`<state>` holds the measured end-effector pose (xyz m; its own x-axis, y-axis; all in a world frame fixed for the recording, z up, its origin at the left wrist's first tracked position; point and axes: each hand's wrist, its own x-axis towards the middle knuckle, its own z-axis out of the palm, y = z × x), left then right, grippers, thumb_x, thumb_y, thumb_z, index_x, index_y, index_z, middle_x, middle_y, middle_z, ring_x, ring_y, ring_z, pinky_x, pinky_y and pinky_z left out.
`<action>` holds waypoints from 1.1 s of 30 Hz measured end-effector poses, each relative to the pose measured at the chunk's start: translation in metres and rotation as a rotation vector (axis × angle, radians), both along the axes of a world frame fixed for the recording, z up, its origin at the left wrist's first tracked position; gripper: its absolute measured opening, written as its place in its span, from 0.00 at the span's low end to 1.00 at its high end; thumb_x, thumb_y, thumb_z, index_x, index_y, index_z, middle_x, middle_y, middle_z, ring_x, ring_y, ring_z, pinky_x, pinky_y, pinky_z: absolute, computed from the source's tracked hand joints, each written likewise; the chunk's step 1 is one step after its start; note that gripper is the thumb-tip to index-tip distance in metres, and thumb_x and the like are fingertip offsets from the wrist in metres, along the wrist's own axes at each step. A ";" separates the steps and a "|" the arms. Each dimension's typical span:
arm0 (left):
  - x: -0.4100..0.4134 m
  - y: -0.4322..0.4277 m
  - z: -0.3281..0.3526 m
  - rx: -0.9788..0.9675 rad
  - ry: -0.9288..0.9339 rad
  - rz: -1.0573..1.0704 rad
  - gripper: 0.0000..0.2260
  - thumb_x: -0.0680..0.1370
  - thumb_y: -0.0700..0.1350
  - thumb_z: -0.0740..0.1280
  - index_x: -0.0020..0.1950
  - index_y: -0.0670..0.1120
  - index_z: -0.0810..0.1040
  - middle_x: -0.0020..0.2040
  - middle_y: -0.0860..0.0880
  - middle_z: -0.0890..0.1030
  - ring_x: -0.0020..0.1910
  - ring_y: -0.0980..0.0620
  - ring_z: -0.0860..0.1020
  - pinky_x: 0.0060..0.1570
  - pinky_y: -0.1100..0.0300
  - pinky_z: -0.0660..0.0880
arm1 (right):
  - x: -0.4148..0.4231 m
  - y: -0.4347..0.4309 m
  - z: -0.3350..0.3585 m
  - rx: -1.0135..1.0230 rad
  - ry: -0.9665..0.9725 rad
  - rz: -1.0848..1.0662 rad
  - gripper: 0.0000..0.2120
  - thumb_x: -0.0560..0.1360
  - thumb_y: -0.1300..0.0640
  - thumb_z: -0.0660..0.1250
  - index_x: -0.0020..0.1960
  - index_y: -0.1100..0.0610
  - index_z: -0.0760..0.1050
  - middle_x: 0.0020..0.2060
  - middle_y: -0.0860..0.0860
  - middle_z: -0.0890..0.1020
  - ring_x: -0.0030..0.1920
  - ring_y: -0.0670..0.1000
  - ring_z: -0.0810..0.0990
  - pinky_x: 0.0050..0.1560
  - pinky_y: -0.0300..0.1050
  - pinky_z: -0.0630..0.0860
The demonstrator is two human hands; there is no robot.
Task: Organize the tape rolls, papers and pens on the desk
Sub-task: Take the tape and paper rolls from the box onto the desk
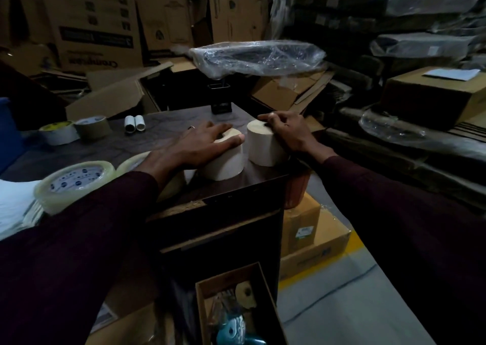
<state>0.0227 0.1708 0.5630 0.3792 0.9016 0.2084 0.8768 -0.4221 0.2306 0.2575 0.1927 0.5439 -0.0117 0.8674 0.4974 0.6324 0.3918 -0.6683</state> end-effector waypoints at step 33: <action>-0.001 0.015 -0.001 -0.090 -0.127 -0.011 0.43 0.60 0.80 0.52 0.72 0.63 0.65 0.66 0.46 0.69 0.68 0.43 0.67 0.68 0.45 0.65 | 0.001 -0.007 -0.011 0.077 0.035 -0.133 0.27 0.73 0.37 0.55 0.56 0.51 0.84 0.54 0.51 0.86 0.57 0.48 0.83 0.59 0.51 0.79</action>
<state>0.0215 0.1858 0.5622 0.3645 0.9149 0.1737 0.8338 -0.4037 0.3766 0.2581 0.1854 0.5324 0.1193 0.8195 0.5605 0.6590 0.3569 -0.6621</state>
